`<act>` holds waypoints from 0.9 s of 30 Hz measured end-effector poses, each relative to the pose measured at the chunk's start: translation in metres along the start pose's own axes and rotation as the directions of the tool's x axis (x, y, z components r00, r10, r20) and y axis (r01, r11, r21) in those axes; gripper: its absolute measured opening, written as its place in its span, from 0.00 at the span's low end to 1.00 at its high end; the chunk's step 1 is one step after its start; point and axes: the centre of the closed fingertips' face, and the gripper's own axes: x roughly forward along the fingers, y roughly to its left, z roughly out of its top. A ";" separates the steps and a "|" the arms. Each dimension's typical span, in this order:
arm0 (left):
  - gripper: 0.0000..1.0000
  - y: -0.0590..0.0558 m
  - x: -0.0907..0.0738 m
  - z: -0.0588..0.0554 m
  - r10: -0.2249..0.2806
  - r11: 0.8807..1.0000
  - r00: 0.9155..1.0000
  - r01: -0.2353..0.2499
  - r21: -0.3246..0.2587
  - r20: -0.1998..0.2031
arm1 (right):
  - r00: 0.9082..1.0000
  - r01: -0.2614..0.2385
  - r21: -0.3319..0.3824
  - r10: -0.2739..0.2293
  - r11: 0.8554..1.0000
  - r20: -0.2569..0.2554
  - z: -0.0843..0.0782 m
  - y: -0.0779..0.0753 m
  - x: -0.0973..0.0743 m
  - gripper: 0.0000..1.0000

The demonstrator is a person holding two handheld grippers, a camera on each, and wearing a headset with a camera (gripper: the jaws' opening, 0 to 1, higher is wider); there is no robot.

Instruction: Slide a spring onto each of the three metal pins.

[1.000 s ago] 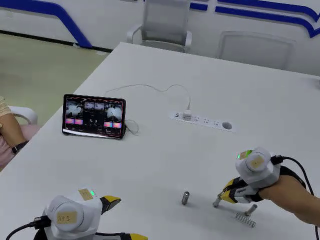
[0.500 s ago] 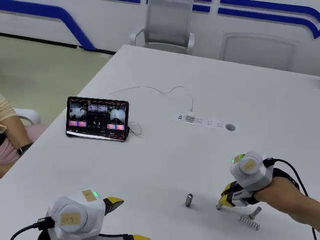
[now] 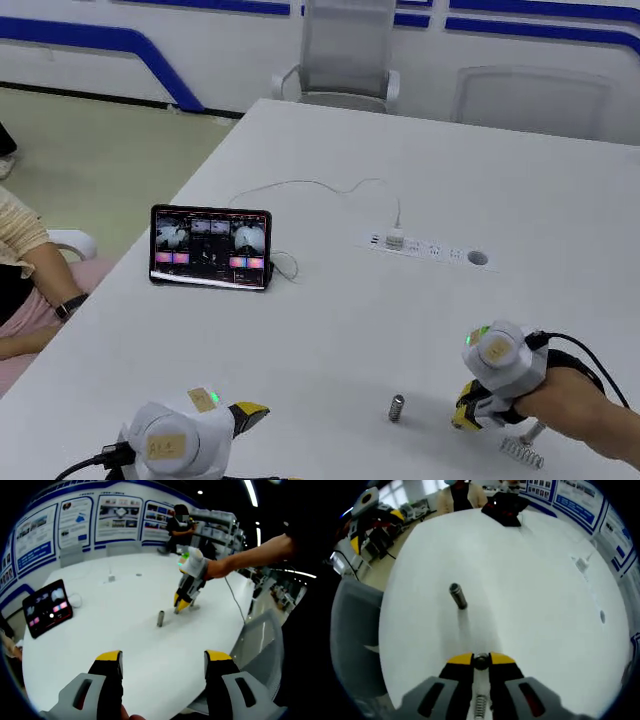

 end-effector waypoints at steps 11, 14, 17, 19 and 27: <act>0.67 0.001 -0.003 0.003 0.009 1.000 1.000 -0.009 0.005 -0.010 | 1.000 0.012 0.012 -0.012 1.000 0.003 0.000 -0.001 -0.001 0.26; 0.67 0.002 -0.004 0.004 0.015 1.000 1.000 -0.015 -0.002 -0.009 | 0.999 0.008 0.057 -0.010 0.998 0.035 0.001 0.002 -0.009 0.36; 0.67 0.001 -0.003 0.004 0.019 1.000 1.000 -0.019 -0.004 -0.009 | 0.997 0.033 0.079 -0.038 0.996 0.063 -0.001 0.001 -0.018 0.40; 0.67 0.000 -0.002 0.006 0.021 1.000 1.000 -0.021 -0.010 -0.007 | 0.995 0.046 0.097 -0.054 0.994 0.082 -0.003 0.001 -0.026 0.43; 0.67 -0.004 0.002 0.012 0.025 1.000 1.000 -0.025 -0.012 0.003 | 0.980 0.081 0.131 -0.103 0.988 0.170 -0.004 0.005 -0.055 0.53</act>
